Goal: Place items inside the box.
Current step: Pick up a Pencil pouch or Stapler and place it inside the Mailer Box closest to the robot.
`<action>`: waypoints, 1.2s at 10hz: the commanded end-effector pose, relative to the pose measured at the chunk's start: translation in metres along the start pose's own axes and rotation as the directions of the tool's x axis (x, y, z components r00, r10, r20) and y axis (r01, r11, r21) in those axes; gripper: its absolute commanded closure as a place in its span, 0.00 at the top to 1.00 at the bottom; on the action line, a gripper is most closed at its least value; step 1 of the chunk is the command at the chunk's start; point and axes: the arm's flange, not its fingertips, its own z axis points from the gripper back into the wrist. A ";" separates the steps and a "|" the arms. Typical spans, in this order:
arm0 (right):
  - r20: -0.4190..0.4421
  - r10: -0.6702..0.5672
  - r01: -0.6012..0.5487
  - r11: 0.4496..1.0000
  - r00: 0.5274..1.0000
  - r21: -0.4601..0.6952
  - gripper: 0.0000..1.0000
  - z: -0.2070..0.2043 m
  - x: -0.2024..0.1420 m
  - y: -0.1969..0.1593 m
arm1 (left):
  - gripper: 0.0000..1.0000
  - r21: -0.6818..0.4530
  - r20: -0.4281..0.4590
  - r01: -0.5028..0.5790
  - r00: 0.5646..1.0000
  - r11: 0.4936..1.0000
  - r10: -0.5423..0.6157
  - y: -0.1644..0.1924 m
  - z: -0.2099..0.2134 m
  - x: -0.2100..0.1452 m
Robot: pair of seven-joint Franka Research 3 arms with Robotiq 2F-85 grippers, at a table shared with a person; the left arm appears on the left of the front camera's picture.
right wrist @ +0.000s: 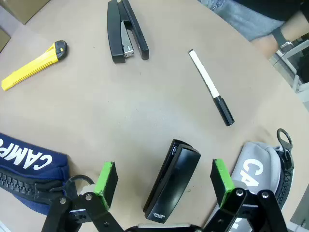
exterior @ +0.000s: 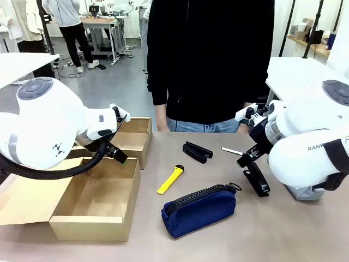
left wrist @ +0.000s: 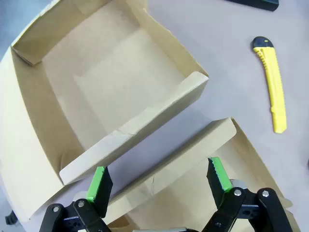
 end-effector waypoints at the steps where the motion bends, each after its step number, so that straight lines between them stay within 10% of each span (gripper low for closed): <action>1: 0.000 0.000 0.000 1.000 1.000 0.000 1.00 0.000 0.000 0.000 | 1.00 0.000 0.000 0.000 1.000 1.000 0.000 0.000 0.000 0.000; 12: 0.000 0.000 0.000 1.000 1.000 0.000 1.00 0.000 0.000 0.000 | 1.00 0.000 0.000 0.000 1.000 1.000 0.000 0.000 0.000 0.000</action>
